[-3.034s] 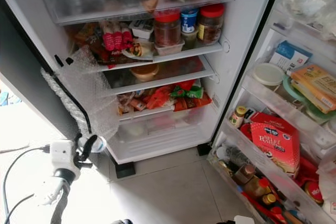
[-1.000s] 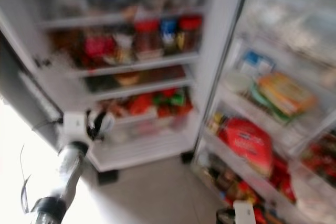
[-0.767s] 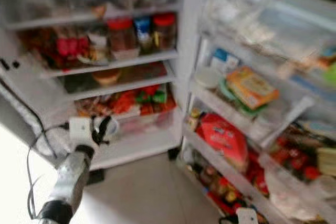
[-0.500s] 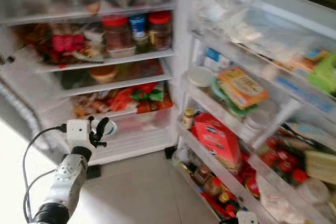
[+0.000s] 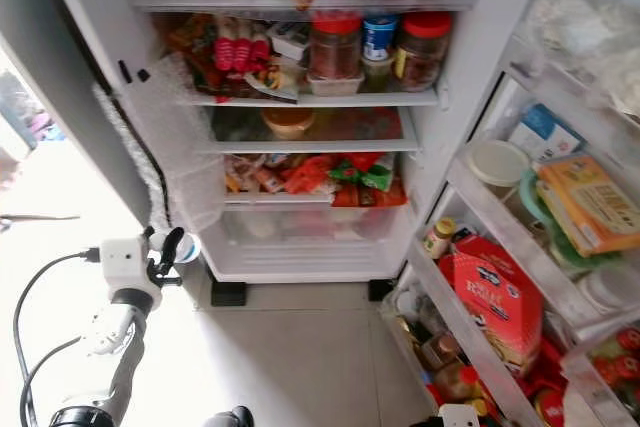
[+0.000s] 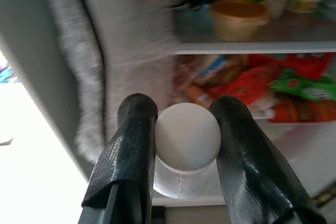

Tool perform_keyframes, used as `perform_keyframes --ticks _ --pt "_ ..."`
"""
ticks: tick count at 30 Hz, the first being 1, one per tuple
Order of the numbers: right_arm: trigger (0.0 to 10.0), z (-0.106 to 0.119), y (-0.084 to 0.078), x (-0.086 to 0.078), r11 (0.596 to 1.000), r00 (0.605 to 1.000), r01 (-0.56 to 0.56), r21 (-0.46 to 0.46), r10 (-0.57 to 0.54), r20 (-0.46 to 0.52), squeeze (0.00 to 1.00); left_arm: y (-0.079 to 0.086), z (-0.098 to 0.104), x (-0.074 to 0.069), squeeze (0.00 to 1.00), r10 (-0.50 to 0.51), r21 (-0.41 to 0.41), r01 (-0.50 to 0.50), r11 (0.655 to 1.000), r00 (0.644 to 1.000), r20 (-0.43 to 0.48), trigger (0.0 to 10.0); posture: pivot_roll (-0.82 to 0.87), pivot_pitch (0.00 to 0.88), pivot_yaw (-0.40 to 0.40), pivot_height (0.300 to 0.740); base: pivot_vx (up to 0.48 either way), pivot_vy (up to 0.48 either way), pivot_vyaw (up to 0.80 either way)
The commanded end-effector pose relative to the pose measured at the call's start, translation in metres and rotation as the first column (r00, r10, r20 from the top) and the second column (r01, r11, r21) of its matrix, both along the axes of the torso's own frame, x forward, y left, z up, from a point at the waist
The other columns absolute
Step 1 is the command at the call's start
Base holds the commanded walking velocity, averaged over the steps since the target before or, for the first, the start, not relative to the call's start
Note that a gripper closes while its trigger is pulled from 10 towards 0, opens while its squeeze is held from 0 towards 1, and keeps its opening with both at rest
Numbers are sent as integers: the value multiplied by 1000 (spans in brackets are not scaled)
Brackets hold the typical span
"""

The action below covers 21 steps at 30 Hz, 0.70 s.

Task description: Restocking fridge

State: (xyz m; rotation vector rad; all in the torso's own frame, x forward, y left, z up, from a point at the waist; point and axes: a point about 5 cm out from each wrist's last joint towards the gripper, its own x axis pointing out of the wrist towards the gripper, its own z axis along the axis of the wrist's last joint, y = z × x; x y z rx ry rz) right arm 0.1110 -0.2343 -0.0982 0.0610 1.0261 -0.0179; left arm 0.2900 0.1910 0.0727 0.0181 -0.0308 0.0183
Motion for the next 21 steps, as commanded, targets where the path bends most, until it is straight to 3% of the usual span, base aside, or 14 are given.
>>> perform_keyframes --ticks 1,7,14,21 --pt "10000 -2 -2 -8 1000 1000 5 -2 -5 -26 0 -1 1 -1 0 -6 -6 6 1000 1000 3 10000 14 148 -24 740 0 0 0" --pt "10000 -2 0 -9 1000 1000 -17 -9 17 -21 0 1 3 -1 0 -16 -8 16 1000 1000 -13 10000 7 146 -18 740 0 0 0" --pt "10000 -3 2 -10 1000 999 -5 3 5 -32 0 -2 5 1 0 -24 -2 24 1000 1000 -10 10000 32 137 -17 740 259 0 651" --pt "10000 -3 3 -8 1000 1000 -16 14 17 -23 0 0 4 1 0 -19 7 19 1000 1000 -17 10000 23 132 -13 740 267 0 0"
